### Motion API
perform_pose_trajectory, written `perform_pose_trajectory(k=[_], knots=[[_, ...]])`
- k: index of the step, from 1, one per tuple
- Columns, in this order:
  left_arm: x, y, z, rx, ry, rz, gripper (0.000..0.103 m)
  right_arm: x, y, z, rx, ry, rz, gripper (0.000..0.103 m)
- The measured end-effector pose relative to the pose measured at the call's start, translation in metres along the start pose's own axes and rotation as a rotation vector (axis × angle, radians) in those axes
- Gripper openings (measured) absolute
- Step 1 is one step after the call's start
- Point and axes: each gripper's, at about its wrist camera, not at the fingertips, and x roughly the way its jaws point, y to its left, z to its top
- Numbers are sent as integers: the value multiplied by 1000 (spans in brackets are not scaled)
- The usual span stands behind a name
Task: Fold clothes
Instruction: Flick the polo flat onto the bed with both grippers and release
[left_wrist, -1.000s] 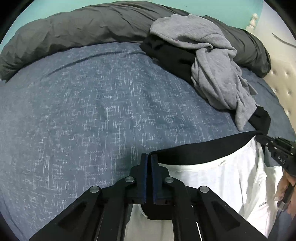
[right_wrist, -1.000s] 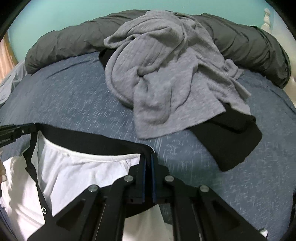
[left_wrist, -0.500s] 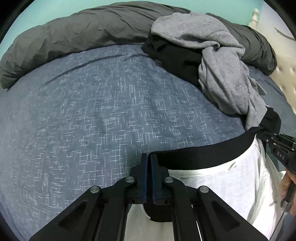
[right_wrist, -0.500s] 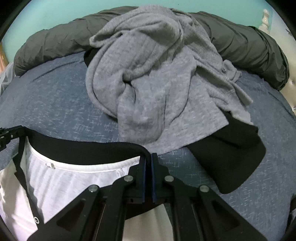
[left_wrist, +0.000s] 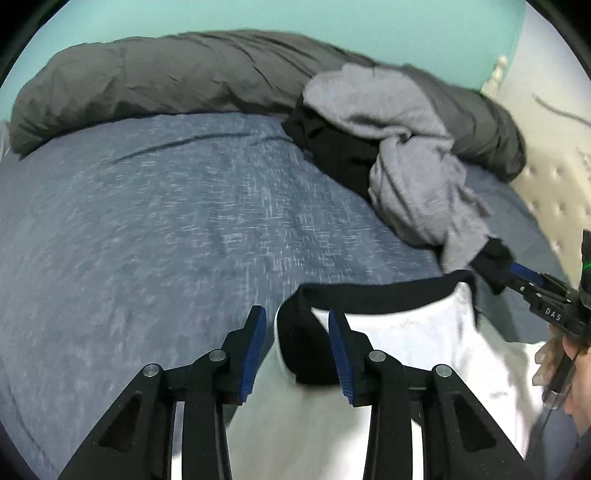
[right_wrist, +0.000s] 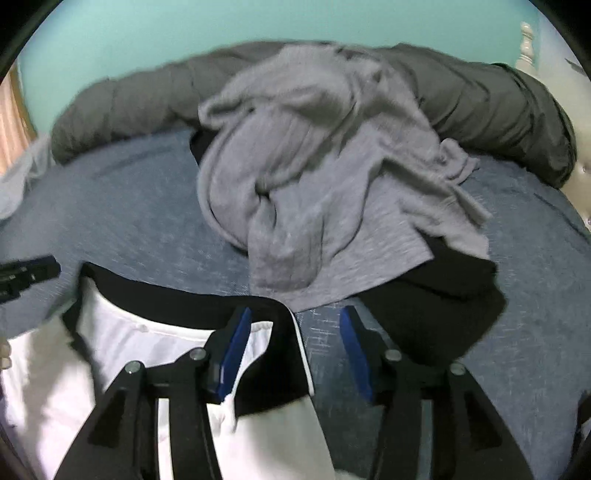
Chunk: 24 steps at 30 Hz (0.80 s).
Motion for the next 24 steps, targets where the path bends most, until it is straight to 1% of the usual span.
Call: perform_pose_trajectory(k=[2,4,6,8,11,13,16,19,20,23,24], knots=[[-25,7,-15,-18,-5,-19,38,-24,-3,-7,20,-38,37,51],[-51,13,-34,-33,-1,-36,39,-50,-10,-22,57,-54,102,51],[-74,20,-55,-50,2,-56,39,-80,-17,-49,89,-60,149,51],[-96,25,-79,-68,14,-74,39,-100,-18,-70,110,-54,176,51],[-129,34,-119,-99,27,-81,39,-142,-25,-120,146,-59,206,51],[-148,41,-145,-126,33,-91,39,-167,-29,-152,156,-62,212,51],[-172,53,-188,-175,51,-98,39,-192,-34,-195,200,-18,236,51],[-191,63,-228,-222,78,-99,39,-214,-34,-245,281,68,288,51],[-199,65,-242,-234,82,-97,39,-219,-32,-258,292,96,302,51],[-216,65,-269,-240,88,-85,39,-237,-18,-296,288,180,345,51],[-220,64,-278,-240,96,-85,39,-243,-14,-305,285,195,348,51]])
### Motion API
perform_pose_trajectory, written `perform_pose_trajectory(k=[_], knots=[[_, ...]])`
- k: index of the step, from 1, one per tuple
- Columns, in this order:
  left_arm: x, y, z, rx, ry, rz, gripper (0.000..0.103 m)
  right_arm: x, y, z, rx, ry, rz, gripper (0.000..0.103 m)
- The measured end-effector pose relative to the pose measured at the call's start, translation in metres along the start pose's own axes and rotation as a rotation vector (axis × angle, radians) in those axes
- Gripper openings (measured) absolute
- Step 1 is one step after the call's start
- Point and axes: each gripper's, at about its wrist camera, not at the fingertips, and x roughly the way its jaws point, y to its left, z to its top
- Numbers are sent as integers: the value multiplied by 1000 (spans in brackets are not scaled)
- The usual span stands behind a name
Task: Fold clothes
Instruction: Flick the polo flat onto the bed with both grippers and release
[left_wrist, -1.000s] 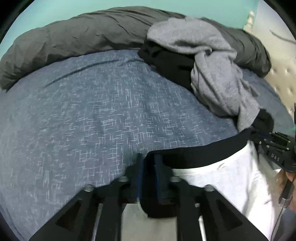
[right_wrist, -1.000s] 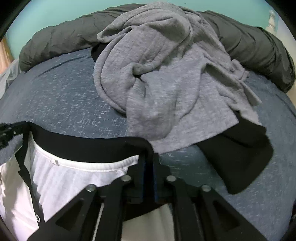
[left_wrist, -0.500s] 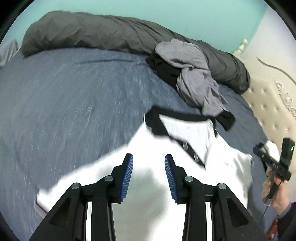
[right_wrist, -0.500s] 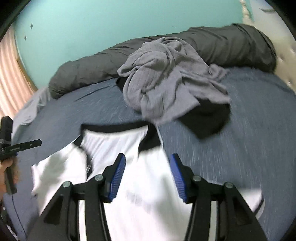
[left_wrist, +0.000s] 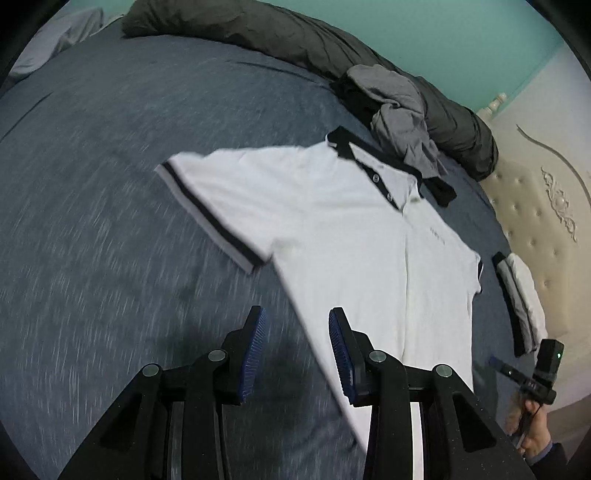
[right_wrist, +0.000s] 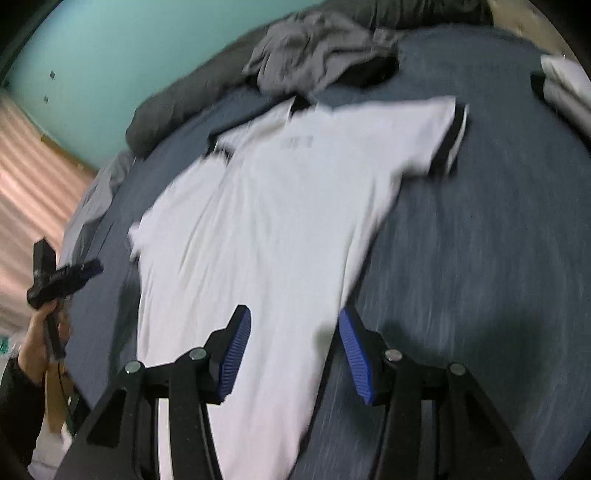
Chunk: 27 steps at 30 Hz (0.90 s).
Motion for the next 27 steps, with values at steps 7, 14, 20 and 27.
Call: perform_pose_trajectory(k=[7,14,20,27], knots=[[-29,-12,-55,10,19,-19,39,-16,17,-59,40,96,25,51],[-57,-21,-87,27,8,-32,39,-20,34,-100,44,182,22,51],[-82,-24,-104,51,-5,-30,39,-20,35,-129,48,249,9,36],[-107,-20,-114,30,-40,-44,40,-13,34,-149,70,273,17,11]])
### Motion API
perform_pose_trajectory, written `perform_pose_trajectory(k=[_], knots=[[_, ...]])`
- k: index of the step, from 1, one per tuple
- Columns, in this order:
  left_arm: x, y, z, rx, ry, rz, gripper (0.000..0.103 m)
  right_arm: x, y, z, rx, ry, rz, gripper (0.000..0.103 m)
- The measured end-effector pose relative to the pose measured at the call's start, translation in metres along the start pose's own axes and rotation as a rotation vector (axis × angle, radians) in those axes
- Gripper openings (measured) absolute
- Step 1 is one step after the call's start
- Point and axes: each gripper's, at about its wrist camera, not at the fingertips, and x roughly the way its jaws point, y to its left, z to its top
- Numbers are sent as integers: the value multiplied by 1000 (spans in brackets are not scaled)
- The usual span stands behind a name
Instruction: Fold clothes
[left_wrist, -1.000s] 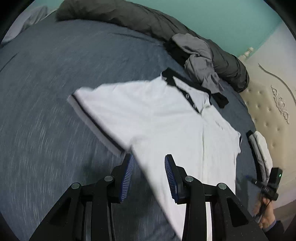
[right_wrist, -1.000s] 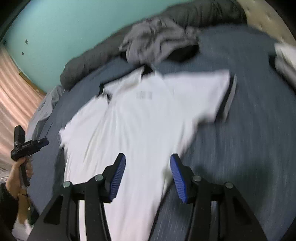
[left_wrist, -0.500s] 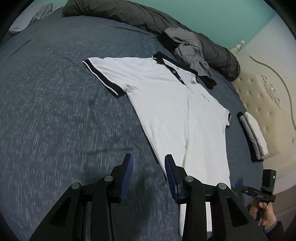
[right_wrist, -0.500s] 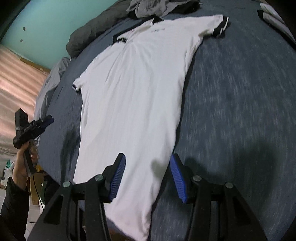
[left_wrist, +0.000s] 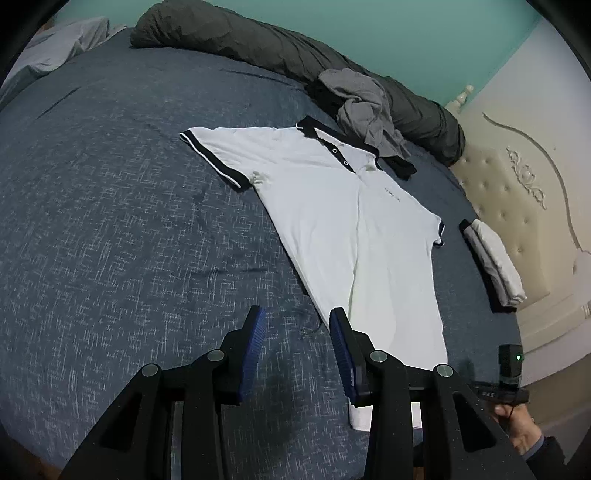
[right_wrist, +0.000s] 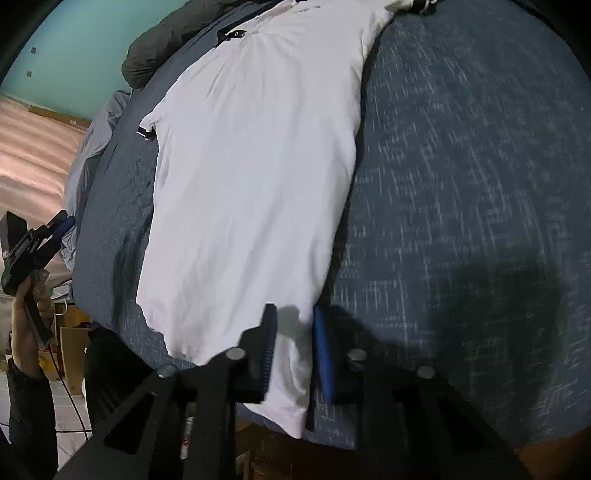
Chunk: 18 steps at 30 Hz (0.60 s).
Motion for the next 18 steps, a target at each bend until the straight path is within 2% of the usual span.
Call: perform_pose_trajectory(k=[3,10,18], knots=[[-7,1,-4,-4,-4,-2,40,-3,-5,-5,7,-26,7,3],[-19,-1,-8,3,-24,-7,41,-41,-12,-6,16,-124,29,2],[-4,-14,-21,25,26,-23,41,-90,-39,-1,47,-222,-4,2]])
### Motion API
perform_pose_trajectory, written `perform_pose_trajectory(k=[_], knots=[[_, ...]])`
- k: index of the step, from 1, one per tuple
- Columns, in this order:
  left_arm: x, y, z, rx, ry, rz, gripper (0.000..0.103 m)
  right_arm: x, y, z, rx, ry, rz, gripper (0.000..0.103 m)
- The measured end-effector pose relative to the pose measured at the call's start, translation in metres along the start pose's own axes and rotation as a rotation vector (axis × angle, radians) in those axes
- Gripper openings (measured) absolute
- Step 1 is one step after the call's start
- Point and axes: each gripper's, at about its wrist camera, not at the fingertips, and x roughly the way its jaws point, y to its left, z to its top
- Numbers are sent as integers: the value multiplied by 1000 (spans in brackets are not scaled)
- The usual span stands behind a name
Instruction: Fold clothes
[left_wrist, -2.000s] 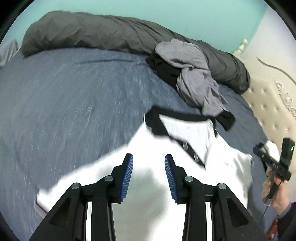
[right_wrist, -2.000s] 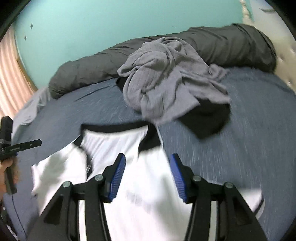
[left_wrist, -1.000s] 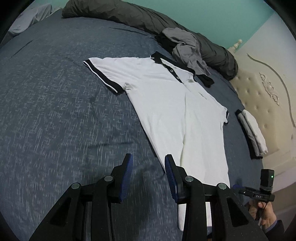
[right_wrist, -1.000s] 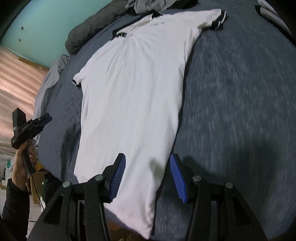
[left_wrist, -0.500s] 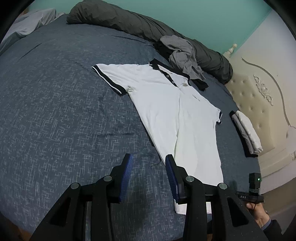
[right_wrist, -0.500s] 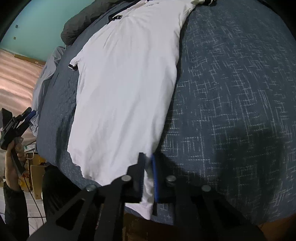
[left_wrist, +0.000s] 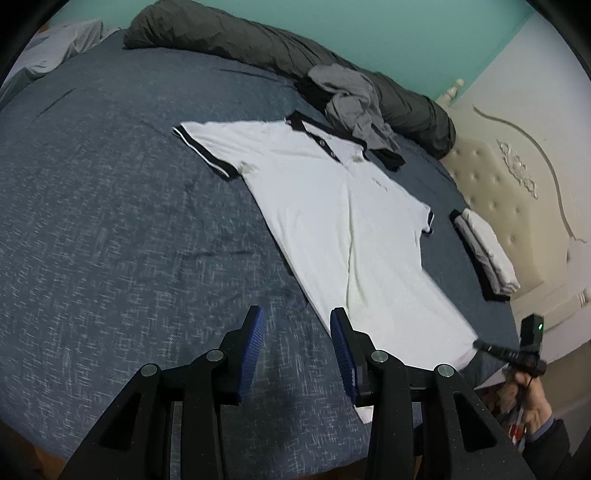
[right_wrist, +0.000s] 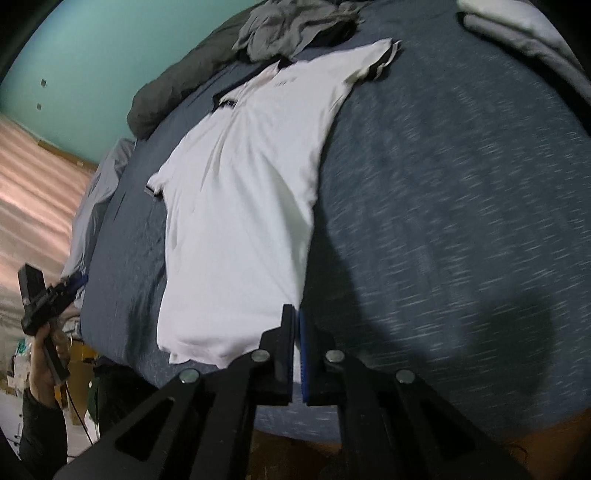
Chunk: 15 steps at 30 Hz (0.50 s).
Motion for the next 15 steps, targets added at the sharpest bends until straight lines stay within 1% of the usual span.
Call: perform_pose_trajectory(k=[4,8,13,15], knots=[[23,-10,-12,4,55,-18,41,-17,-21,7,29,-39,-27,2],[53,-27,-28,39,118,-52,41,-30,-38,13,52,-67,-56,2],[92,-39,-47,26,211,-85,41,-45,-52,20,62,-89,-82,1],[103,-45,-55,33,240,-92,41,-51,-56,23,63,-100,-108,0]])
